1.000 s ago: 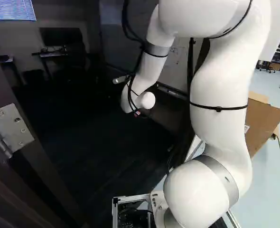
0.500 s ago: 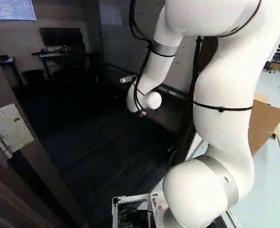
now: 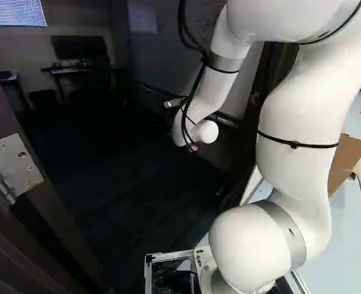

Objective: Open the door and move inside

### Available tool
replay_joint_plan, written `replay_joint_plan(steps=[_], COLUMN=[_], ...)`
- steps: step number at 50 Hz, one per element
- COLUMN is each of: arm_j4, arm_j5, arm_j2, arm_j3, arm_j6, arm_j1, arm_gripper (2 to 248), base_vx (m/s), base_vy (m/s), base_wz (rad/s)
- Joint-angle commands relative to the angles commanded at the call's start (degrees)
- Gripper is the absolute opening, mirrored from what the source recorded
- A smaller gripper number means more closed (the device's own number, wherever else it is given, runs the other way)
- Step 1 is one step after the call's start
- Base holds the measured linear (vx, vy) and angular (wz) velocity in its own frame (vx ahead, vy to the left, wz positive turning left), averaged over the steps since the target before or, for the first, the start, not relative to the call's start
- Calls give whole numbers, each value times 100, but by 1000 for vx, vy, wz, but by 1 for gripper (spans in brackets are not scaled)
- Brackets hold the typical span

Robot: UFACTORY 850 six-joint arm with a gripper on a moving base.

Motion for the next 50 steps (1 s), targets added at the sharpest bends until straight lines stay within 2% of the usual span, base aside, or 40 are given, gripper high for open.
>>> replay_joint_plan(steps=[50], arm_j4=[0], arm_j5=[0], arm_j2=[938], arm_j3=[1032], arm_j6=[0], arm_j1=[-869], arm_gripper=[247], base_vx=[0], base_vy=[0], base_wz=[0])
